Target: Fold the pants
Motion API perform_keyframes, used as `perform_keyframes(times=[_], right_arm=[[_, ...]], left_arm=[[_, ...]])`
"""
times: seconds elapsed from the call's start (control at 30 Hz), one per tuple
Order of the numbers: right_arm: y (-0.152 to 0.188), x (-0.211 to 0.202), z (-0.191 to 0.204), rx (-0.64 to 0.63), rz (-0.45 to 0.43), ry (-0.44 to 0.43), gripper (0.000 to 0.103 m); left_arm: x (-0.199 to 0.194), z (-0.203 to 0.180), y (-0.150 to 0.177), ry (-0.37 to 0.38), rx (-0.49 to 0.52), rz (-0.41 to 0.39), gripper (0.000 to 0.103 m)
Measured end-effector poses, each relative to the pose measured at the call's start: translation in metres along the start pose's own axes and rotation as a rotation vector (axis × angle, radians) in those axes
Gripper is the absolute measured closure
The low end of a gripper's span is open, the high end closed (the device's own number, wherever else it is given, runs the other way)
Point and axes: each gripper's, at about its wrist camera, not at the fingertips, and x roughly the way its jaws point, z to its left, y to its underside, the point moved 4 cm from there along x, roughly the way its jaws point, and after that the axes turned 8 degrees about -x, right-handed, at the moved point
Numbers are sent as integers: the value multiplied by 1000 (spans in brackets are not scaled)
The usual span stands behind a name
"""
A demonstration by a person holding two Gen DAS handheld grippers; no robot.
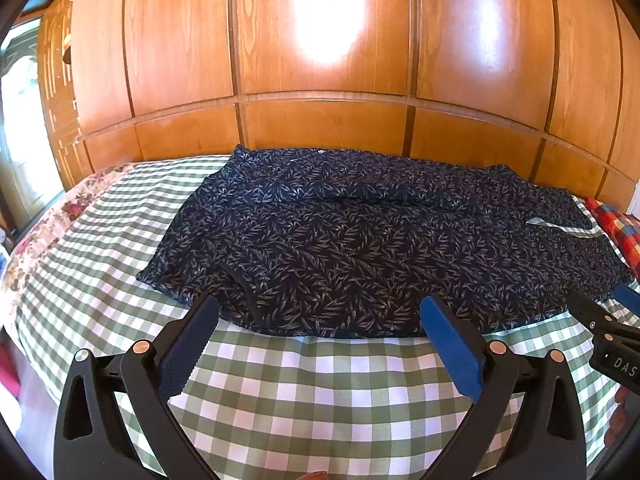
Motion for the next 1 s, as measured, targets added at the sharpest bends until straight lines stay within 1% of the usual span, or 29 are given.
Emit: perform_keyframes(times=[0.07, 0.27, 0.37, 0.43, 0.5, 0.57, 0.6, 0.63, 0.67, 0.73, 0.8, 0.83, 0.9, 0.93, 1.0], right_arm=[[2, 3, -5, 17, 12, -17, 2], [14, 13, -25, 116, 79, -110, 2], [20, 18, -38, 162, 110, -133, 2], [26, 21, -54, 214, 135, -168, 2], [32, 21, -73, 289, 147, -217, 2], [37, 22, -94, 378, 151, -266, 2], [41, 22, -107, 433, 151, -288, 2], [43, 23, -117, 478, 149, -308, 2], [47, 26, -129, 534, 150, -331, 2], [51, 31, -142, 605, 151, -357, 2], [53, 41, -152, 672, 155, -378, 3], [52, 45, -155, 695, 154, -384, 3], [47, 55, -158, 719, 150, -391, 3], [44, 58, -160, 723, 144, -391, 3], [35, 65, -160, 722, 136, -387, 4]], left_arm=[[2, 0, 0, 1, -2, 5, 3], [8, 4, 3, 7, -12, 22, 3], [13, 7, 4, 20, -20, 32, 3], [18, 11, 7, 48, -32, 55, 3], [25, 15, 9, 92, -48, 96, 3], [39, 28, 13, 175, -115, 187, 3], [45, 36, 14, 205, -156, 218, 3], [51, 52, 15, 239, -226, 242, 3], [54, 59, 16, 250, -257, 249, 3], [62, 85, 16, 254, -334, 265, 3], [69, 110, 14, 241, -394, 272, 3], [73, 127, 12, 230, -441, 278, 3], [81, 151, 10, 207, -510, 285, 3], [88, 168, 9, 197, -561, 288, 3], [97, 183, 6, 202, -616, 295, 3]])
